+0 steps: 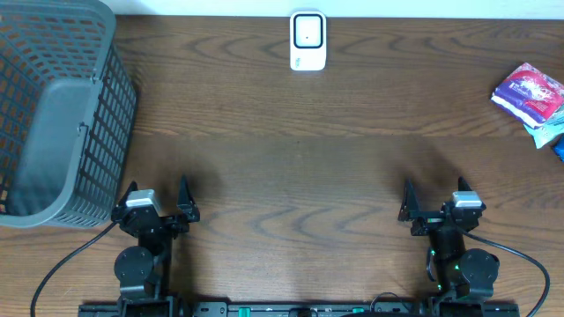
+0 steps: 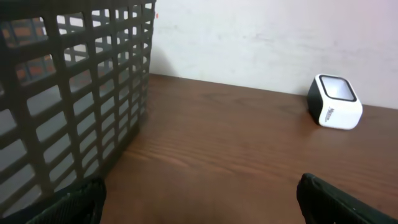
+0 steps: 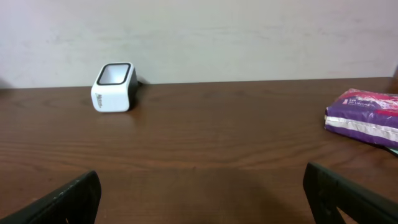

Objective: Scan the item barcode

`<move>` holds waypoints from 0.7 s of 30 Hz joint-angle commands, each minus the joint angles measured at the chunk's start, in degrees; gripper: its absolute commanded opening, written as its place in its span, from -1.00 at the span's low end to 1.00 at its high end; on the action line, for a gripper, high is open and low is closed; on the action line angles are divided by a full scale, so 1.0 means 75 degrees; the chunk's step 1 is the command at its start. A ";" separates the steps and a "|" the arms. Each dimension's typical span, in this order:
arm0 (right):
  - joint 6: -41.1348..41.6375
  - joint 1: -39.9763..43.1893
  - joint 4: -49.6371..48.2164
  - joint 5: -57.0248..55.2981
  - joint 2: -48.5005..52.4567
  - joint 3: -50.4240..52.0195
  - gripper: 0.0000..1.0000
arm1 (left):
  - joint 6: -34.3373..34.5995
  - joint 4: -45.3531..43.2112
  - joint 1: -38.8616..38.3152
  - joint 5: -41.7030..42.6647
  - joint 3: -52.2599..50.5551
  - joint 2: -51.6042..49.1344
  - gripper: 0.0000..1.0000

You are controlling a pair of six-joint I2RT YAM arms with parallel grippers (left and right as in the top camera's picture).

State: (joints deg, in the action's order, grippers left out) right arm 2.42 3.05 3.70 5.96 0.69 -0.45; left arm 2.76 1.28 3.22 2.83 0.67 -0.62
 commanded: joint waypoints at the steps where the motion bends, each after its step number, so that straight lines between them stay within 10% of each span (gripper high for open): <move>1: 0.0099 0.0038 0.0020 0.0050 -0.0041 0.0015 0.99 | -0.0580 0.0396 0.0041 -0.0070 -0.0058 0.0073 0.96; 21: 0.0099 0.0038 0.0020 0.0050 -0.0041 0.0015 0.99 | -0.0793 0.0370 0.0041 -0.0128 -0.0058 0.0073 0.96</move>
State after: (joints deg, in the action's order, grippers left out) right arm 2.42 3.05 3.70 5.98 0.69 -0.45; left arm -2.00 1.26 3.25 2.83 0.67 -0.62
